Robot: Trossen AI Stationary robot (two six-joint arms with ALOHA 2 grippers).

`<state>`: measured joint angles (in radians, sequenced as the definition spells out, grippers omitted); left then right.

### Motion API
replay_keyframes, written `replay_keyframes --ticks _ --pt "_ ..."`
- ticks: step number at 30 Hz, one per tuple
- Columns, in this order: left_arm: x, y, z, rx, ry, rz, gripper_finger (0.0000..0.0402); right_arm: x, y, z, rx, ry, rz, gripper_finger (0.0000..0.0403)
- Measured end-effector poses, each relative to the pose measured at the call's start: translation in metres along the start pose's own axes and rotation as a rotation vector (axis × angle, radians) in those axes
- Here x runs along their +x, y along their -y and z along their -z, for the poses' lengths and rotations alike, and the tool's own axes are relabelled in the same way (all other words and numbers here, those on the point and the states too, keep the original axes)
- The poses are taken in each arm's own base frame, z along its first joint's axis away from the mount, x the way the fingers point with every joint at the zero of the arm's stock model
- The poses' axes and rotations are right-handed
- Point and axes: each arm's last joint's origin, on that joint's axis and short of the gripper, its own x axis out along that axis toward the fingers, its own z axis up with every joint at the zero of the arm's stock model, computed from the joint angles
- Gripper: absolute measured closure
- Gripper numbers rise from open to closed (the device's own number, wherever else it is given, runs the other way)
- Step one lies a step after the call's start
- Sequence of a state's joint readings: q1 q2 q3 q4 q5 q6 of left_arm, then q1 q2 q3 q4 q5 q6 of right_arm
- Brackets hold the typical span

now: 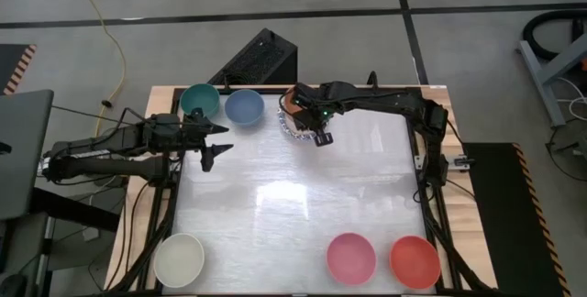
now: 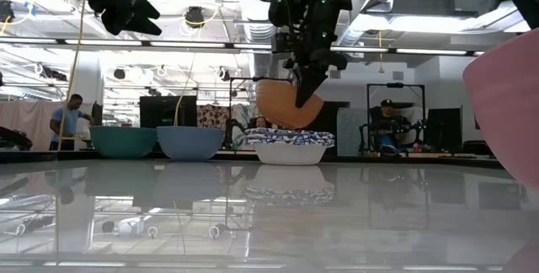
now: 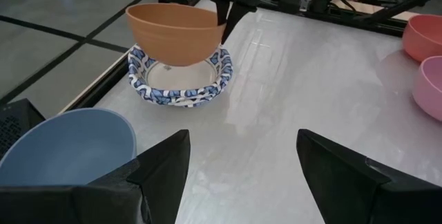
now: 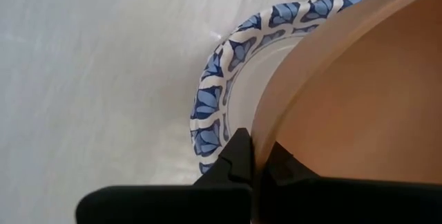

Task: Nest bowls inside each other
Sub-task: Stack the brown bowl on top of the blue pattern bowl

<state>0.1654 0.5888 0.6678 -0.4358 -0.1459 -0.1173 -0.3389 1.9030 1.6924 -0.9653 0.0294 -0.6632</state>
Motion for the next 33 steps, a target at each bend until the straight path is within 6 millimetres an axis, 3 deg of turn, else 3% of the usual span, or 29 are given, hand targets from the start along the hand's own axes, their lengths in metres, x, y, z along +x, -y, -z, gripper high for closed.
replay_keyframes --ticks 10,15,19,25,33 --pt "0.000 0.000 0.000 0.004 -0.001 0.000 0.0146 0.008 0.002 0.002 -0.011 -0.022 -0.015 0.0394" --pt "0.000 0.000 0.000 0.008 -0.001 0.000 0.0146 0.041 0.003 0.006 -0.007 -0.107 -0.071 0.0394" --pt "0.000 0.000 0.000 0.007 -0.001 -0.003 0.0146 0.055 0.003 0.006 -0.016 -0.170 -0.063 0.0394" --pt "0.000 -0.001 0.000 0.021 0.001 -0.021 0.0146 0.050 0.007 0.002 0.039 -0.196 -0.066 0.0389" --pt "0.000 -0.001 0.000 0.020 0.004 -0.035 0.0146 0.031 0.016 -0.008 0.104 -0.137 -0.032 0.0332"
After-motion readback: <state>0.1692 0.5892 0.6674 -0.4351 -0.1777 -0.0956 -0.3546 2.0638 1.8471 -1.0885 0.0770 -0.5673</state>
